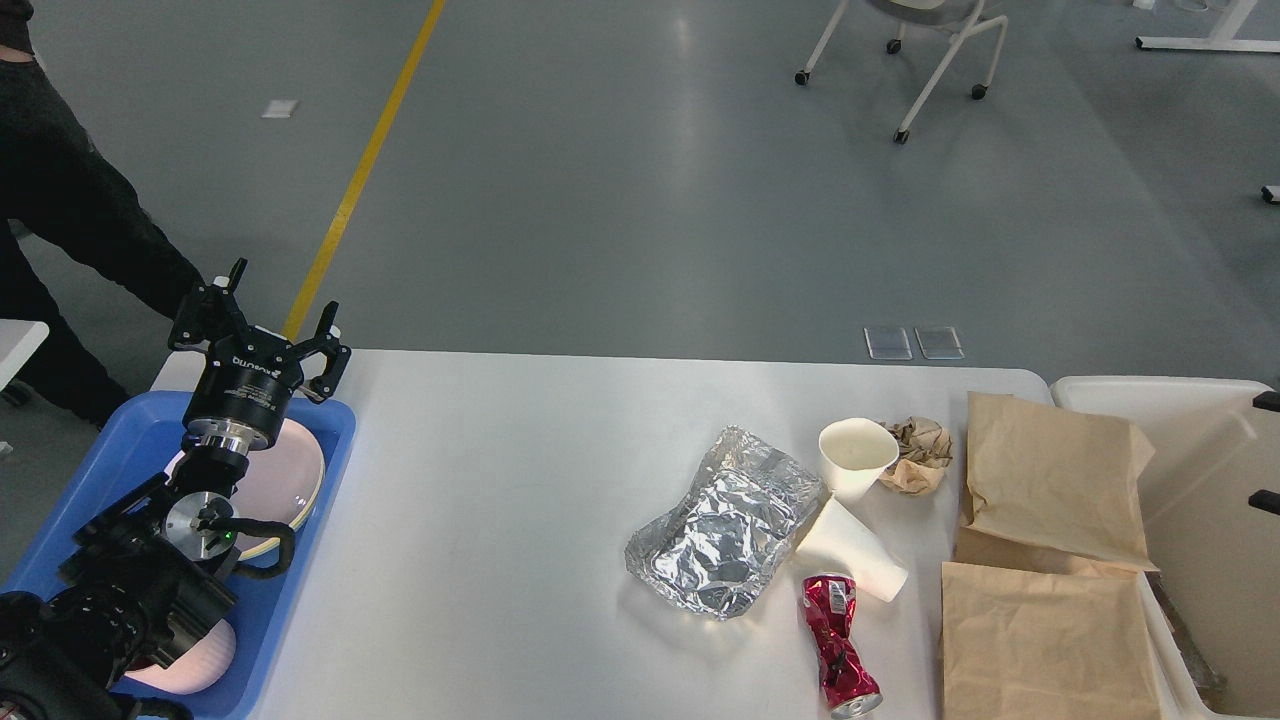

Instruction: Tidy desktop

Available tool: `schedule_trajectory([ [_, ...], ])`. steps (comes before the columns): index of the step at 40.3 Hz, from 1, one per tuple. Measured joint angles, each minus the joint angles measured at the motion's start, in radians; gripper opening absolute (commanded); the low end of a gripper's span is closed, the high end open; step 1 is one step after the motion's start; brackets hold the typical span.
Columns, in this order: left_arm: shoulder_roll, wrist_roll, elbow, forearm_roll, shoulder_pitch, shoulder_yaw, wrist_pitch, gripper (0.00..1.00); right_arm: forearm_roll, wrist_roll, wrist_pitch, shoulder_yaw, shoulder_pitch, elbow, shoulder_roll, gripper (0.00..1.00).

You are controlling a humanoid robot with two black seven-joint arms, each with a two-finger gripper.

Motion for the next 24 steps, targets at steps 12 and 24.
schedule_trajectory([
  [12, 0.0, 0.0, 0.0, 0.0, 0.0, 0.0, 0.0, 0.96, -0.056, 0.003, -0.006, -0.032, 0.011, 0.005, -0.019, 1.0],
  [24, 0.0, 0.0, 0.0, 0.0, 0.0, 0.0, 0.0, 0.96, -0.016, 0.003, -0.002, -0.025, 0.054, 0.006, -0.112, 1.0],
])
